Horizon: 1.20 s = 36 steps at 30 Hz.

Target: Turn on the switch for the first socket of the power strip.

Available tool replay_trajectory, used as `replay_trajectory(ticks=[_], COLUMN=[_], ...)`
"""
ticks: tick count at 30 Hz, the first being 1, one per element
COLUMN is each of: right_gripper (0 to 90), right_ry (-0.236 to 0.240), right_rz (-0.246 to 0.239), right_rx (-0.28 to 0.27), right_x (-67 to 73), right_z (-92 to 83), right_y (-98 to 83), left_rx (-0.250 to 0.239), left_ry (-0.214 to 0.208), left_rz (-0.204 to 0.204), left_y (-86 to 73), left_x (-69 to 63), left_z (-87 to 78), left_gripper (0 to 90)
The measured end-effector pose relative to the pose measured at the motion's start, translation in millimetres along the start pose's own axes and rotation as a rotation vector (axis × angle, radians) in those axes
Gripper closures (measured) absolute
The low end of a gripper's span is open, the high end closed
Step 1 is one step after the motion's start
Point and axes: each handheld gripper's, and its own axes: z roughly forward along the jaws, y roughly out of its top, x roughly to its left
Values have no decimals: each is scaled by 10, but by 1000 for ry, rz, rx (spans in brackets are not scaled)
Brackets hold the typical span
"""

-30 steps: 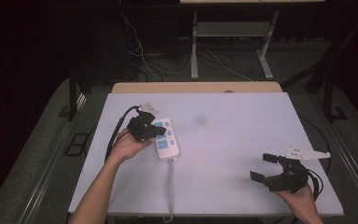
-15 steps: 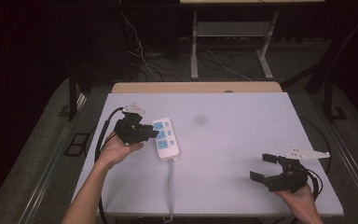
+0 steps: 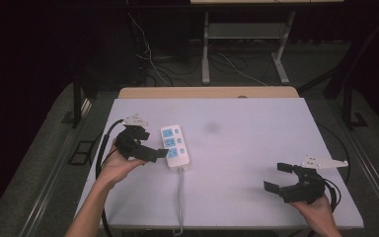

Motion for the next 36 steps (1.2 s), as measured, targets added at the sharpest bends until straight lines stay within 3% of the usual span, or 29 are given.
replay_trajectory(ticks=[13,27,36], right_gripper=[6,6,6], right_ry=[0,3,8], right_rz=[4,1,-3], right_rx=[-6,-1,10], right_x=[-5,0,12], right_z=[-10,7,35], right_y=[2,-1,-4], left_rx=[-90,-181,-206], left_ry=[31,20,-2], left_rz=[26,-7,-40], left_y=[-202,-587,-807], left_x=[-211,-342,-365], left_z=[-181,-206,-158], left_gripper=[0,0,0])
